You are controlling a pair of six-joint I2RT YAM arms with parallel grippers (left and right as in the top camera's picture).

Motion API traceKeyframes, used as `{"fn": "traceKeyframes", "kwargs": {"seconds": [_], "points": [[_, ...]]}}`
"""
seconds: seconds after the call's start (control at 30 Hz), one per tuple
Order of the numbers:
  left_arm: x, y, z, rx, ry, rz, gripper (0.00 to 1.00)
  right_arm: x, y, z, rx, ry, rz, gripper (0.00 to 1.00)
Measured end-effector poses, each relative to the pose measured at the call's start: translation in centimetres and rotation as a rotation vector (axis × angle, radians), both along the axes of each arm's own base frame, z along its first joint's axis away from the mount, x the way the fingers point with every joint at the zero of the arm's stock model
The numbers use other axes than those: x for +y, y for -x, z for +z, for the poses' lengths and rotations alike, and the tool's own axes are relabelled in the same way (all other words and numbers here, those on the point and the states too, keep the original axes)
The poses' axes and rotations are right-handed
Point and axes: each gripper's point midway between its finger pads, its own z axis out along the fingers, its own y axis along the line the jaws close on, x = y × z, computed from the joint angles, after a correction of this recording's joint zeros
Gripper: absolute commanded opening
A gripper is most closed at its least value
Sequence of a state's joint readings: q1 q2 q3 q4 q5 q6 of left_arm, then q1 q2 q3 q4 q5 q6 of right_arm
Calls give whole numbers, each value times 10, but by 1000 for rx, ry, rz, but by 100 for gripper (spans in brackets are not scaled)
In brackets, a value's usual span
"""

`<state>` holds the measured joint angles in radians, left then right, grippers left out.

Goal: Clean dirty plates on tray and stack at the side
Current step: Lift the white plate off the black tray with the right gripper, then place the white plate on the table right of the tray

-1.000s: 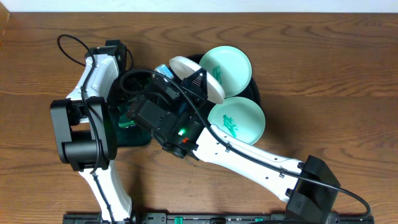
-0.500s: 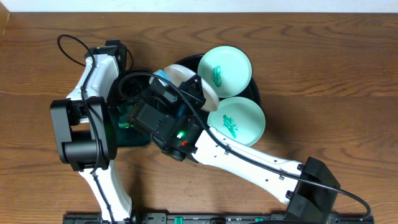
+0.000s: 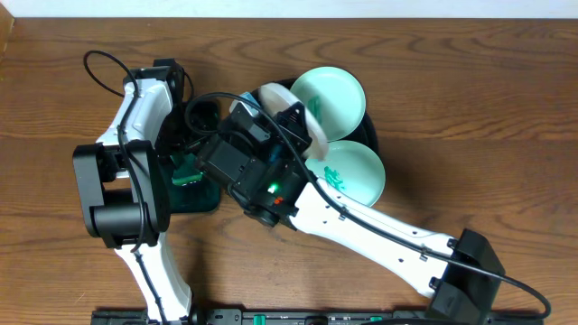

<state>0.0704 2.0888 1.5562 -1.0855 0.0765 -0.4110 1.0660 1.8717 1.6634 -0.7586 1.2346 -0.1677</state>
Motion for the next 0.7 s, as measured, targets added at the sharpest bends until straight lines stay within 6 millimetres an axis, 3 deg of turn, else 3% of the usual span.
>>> {"fn": "traceKeyframes", "kwargs": {"seconds": [0.33,0.5,0.7], "points": [[0,2,0,7,1,0,81,-5,9,-9,74,-82,10,1],[0,2,0,8,1,0,81,-11,-1,-40,236,-350,-35,1],[0,2,0,8,1,0,81,-47,-32,-67,364,-723,-237,1]]}}
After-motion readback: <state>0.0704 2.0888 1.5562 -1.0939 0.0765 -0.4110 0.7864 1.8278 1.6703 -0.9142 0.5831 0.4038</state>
